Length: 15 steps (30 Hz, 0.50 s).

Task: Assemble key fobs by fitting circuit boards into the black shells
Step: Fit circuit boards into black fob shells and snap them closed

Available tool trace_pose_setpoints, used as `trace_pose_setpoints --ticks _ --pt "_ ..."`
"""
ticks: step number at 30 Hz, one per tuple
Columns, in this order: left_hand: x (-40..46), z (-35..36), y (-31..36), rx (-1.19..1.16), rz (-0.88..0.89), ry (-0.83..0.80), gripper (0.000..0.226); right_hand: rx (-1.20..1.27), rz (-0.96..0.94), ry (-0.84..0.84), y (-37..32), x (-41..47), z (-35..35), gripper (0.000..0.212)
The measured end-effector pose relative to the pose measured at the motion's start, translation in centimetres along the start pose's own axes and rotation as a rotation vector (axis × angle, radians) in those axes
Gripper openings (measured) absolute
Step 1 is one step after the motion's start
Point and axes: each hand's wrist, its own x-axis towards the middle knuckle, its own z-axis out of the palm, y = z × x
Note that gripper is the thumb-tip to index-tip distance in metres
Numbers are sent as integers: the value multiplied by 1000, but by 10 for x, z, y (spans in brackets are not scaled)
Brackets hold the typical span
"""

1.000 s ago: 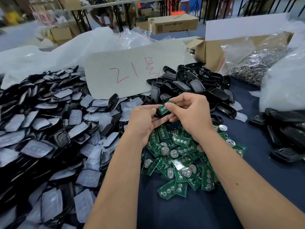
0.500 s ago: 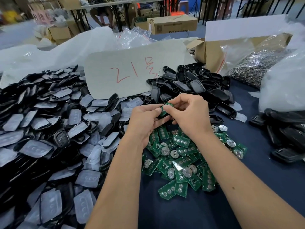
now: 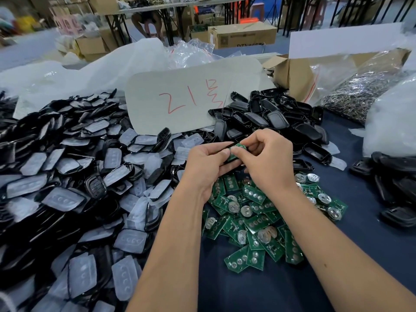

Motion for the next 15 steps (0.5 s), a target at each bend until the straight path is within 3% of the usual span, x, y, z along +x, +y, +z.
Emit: trace_pose_setpoints --ticks 4,8,15 --pt "-1 -2 2 1 -9 -13 26 -47 -29 29 -1 0 2 22" --pt "-2 -5 4 32 -10 15 26 -112 -16 74 -1 0 2 38" --pt "-6 -15 20 42 53 37 20 341 178 -163 -4 8 -7 13"
